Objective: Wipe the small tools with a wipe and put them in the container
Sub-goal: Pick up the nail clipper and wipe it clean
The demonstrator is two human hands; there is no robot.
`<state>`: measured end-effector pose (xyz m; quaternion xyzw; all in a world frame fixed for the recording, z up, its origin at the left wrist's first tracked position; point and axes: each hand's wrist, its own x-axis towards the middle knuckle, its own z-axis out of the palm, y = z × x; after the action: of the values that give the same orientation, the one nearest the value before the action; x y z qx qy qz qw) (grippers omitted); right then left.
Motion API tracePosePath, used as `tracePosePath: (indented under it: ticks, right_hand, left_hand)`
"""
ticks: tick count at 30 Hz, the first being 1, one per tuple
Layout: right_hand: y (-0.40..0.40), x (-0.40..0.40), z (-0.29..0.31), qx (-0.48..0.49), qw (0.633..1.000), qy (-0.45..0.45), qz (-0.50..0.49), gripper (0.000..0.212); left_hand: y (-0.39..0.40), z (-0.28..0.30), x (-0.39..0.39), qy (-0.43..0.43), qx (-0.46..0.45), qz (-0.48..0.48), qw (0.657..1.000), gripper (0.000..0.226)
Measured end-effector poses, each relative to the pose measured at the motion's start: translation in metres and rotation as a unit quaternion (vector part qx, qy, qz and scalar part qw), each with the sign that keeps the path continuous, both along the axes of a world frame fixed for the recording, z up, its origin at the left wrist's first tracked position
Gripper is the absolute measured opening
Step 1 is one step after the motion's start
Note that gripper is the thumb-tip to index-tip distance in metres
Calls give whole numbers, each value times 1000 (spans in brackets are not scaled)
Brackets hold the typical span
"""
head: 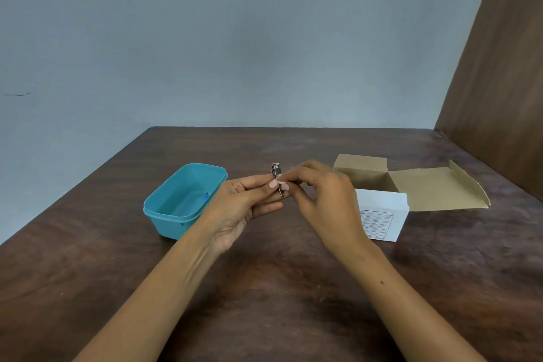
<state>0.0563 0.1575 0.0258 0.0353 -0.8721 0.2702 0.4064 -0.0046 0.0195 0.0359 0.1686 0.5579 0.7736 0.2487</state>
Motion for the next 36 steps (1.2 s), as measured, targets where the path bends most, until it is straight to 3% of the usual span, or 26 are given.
tracePosePath:
  ticks: [7, 13, 25, 28, 32, 36]
  right_hand:
    - [4, 1, 3, 83, 996, -39, 9, 15]
    - [-2, 0, -1, 79, 997, 1, -21, 15]
    - [2, 0, -1, 148, 987, -64, -22, 16]
    - [7, 1, 2, 48, 998, -44, -10, 15]
    - [11, 4, 11, -132, 991, 26, 16, 12]
    - [9, 6, 14, -163, 986, 38, 25, 13]
  left_hand:
    - [1, -2, -2, -33, 2, 10, 999, 17]
    - [3, -5, -3, -8, -15, 31, 999, 16]
    - [4, -6, -2, -12, -18, 57, 998, 16]
    - [3, -6, -1, 40, -37, 59, 997, 16]
    - [5, -8, 1, 188, -89, 83, 974, 16]
    - [7, -11, 2, 266, -107, 79, 955, 20]
